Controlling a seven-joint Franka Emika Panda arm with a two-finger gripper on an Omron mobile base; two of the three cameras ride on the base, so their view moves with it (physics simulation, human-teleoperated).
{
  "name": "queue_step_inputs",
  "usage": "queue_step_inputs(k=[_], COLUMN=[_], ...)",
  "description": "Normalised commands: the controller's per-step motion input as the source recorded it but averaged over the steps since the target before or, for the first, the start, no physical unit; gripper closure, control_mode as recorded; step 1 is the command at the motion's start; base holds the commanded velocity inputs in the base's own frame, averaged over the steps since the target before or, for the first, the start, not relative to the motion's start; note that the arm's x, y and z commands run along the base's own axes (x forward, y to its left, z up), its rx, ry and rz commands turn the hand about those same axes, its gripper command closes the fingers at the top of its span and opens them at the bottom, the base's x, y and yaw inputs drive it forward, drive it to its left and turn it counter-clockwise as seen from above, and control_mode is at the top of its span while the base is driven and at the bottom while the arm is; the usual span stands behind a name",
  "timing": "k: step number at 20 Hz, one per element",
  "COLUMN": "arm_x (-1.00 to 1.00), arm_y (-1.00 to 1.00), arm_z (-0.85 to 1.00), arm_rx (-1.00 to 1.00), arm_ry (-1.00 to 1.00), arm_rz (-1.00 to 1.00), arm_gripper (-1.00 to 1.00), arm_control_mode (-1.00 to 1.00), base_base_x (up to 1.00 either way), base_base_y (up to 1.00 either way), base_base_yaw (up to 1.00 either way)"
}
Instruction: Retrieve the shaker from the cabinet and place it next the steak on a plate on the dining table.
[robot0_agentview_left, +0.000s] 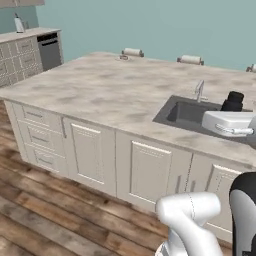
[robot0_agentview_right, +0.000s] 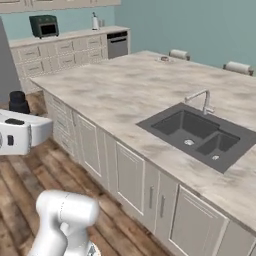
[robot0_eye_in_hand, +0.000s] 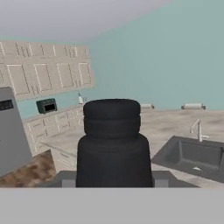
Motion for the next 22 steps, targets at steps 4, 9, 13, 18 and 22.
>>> queue_step_inputs(k=[4,9,13,18,22], arm_x=[0.0,0.0,0.0,0.0,0.0], arm_y=[0.0,0.0,0.0,0.0,0.0], arm_z=[0.0,0.0,0.0,0.0,0.0], arm_rx=[0.0,0.0,0.0,0.0,0.0], arm_ry=[0.0,0.0,0.0,0.0,0.0], arm_rz=[0.0,0.0,0.0,0.0,0.0], arm_gripper=[1.0,1.0,1.0,1.0,1.0], arm_control_mode=[1.0,1.0,1.0,1.0,1.0], base_base_x=[1.0,0.79,1.0,0.79,0.11], base_base_y=[1.0,1.0,1.0,0.79,0.26], base_base_yaw=[-0.28,-0.02,-0.03,-0.51,-0.98])
